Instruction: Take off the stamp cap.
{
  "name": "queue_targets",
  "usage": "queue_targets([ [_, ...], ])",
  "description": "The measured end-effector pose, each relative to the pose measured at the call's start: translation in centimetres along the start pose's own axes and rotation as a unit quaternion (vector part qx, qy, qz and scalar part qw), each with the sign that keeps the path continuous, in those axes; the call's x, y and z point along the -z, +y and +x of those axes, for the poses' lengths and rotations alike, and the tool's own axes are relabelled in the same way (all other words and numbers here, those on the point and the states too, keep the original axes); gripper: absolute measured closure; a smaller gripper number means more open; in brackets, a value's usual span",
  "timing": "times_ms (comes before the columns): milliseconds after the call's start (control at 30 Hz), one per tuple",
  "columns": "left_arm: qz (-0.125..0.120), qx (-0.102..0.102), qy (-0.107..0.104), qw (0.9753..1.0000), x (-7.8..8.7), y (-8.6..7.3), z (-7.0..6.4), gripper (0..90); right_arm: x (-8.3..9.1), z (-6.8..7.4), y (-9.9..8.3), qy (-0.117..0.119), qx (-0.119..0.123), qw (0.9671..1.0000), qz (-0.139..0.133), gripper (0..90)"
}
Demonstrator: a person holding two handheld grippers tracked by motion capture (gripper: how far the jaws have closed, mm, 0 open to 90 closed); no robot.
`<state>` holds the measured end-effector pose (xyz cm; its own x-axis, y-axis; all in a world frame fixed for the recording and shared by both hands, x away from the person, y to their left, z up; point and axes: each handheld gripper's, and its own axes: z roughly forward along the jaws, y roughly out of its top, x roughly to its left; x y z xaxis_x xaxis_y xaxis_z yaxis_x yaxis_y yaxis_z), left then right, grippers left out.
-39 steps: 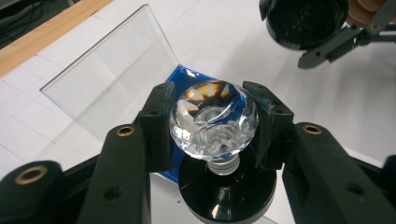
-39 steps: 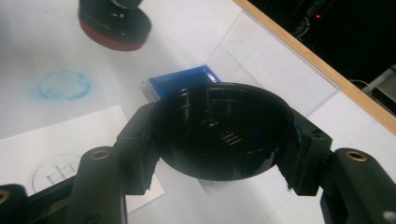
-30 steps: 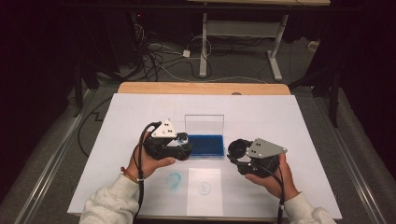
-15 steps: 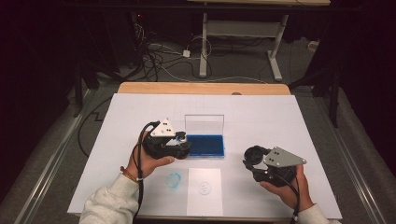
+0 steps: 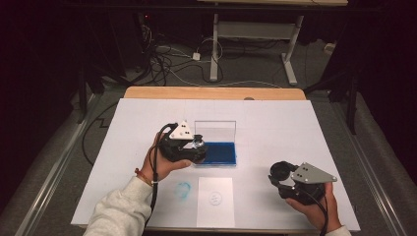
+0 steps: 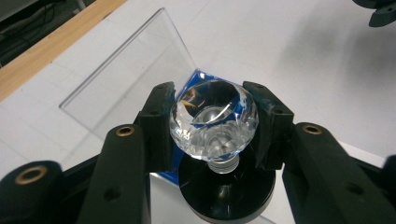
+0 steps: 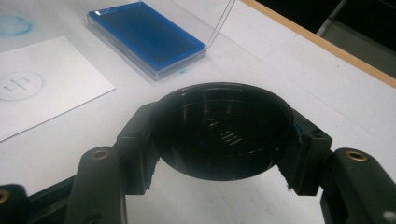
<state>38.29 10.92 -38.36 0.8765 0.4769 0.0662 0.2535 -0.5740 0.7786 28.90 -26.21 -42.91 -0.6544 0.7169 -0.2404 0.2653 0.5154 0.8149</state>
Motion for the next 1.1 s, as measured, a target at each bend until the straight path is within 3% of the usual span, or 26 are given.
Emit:
queue_targets([
  [200, 0.007, -0.014, -0.001, 0.9999, -1.9, 1.2, 0.7, 54.8, -0.3, 0.2, -0.1, 0.006, 0.005, 1.0000, 0.005, 38.8],
  [533, 0.019, -0.030, -0.009, 0.9993, -5.3, 1.7, 1.4, 54.7, -0.8, 0.5, -0.2, 0.015, 0.011, 0.9998, 0.011, 38.8],
  [700, 0.022, -0.026, -0.015, 0.9993, -6.7, 1.6, 1.7, 54.7, -1.0, 0.6, -0.2, 0.019, 0.012, 0.9996, 0.016, 38.8],
  [1100, 0.021, -0.019, -0.016, 0.9995, -7.3, 0.2, 1.9, 54.7, -1.3, 0.8, -0.3, 0.025, 0.016, 0.9994, 0.018, 38.8],
])
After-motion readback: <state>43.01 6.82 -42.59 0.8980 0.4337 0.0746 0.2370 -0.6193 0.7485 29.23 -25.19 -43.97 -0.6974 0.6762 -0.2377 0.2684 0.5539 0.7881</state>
